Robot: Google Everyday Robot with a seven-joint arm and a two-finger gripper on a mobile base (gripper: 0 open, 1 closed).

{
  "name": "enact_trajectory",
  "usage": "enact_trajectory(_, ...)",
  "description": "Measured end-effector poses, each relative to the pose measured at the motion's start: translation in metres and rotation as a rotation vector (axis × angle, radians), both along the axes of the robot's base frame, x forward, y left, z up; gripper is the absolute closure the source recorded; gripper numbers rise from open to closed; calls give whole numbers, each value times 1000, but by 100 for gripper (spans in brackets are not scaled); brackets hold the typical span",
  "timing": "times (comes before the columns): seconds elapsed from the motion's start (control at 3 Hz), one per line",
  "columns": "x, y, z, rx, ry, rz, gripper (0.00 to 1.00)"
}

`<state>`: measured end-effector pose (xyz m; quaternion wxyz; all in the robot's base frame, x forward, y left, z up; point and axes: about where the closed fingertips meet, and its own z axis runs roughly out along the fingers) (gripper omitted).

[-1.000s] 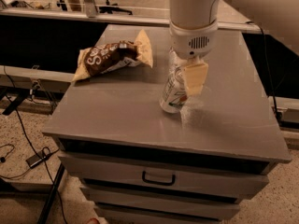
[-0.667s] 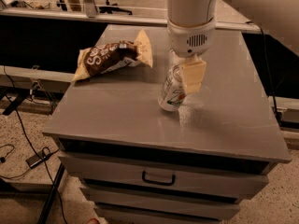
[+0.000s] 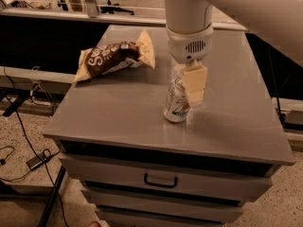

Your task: Place 7up can upright

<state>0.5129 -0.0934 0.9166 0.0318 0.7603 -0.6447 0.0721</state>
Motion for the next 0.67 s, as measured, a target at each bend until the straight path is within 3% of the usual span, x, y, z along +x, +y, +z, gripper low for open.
enact_trajectory(0.33,0,1,-5,-11,12,4,0)
enact_trajectory(0.67,0,-6,-3,7,15,-40,0)
